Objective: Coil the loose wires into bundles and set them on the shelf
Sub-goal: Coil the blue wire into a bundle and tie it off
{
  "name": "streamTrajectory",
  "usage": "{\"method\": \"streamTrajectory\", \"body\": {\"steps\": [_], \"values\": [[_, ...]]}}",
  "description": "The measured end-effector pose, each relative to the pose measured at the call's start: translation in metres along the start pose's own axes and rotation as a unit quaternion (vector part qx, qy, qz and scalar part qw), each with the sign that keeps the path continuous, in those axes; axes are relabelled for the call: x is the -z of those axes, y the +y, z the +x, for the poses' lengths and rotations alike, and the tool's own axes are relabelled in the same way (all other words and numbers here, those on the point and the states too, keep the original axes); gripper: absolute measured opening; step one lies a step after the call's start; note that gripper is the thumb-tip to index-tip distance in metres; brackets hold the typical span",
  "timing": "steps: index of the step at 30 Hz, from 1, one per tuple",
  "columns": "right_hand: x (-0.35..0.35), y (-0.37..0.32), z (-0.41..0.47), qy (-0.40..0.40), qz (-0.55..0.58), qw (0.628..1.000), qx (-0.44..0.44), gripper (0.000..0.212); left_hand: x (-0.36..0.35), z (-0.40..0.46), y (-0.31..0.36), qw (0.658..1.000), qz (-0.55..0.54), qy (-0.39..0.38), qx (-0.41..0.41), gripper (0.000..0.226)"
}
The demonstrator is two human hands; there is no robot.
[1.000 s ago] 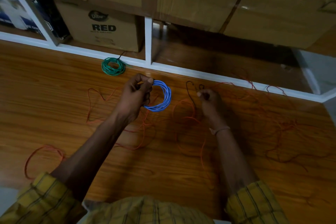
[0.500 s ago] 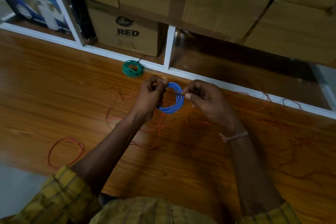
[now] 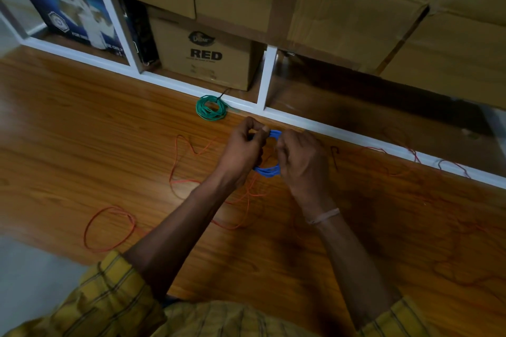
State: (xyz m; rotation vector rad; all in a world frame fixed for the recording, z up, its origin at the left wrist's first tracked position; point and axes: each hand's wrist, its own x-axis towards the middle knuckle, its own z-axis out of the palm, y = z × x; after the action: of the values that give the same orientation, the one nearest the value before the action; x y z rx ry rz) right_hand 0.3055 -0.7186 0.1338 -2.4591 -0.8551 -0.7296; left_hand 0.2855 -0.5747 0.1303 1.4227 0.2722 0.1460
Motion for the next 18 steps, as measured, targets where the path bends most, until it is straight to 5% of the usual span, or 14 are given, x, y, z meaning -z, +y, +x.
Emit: {"method": "streamTrajectory", "body": {"steps": [9, 18], "values": [[-0.001, 0.005, -0.012, 0.083, -0.039, 0.995, 0.041, 0.016, 0.000, 0.001, 0.009, 0.997, 0.019, -0.062, 0.028, 0.013], [0.008, -0.002, 0.001, 0.058, 0.066, 0.995, -0.046, 0.012, -0.002, 0.007, 0.008, 0.999, -0.036, 0.014, -0.006, 0.007]]}}
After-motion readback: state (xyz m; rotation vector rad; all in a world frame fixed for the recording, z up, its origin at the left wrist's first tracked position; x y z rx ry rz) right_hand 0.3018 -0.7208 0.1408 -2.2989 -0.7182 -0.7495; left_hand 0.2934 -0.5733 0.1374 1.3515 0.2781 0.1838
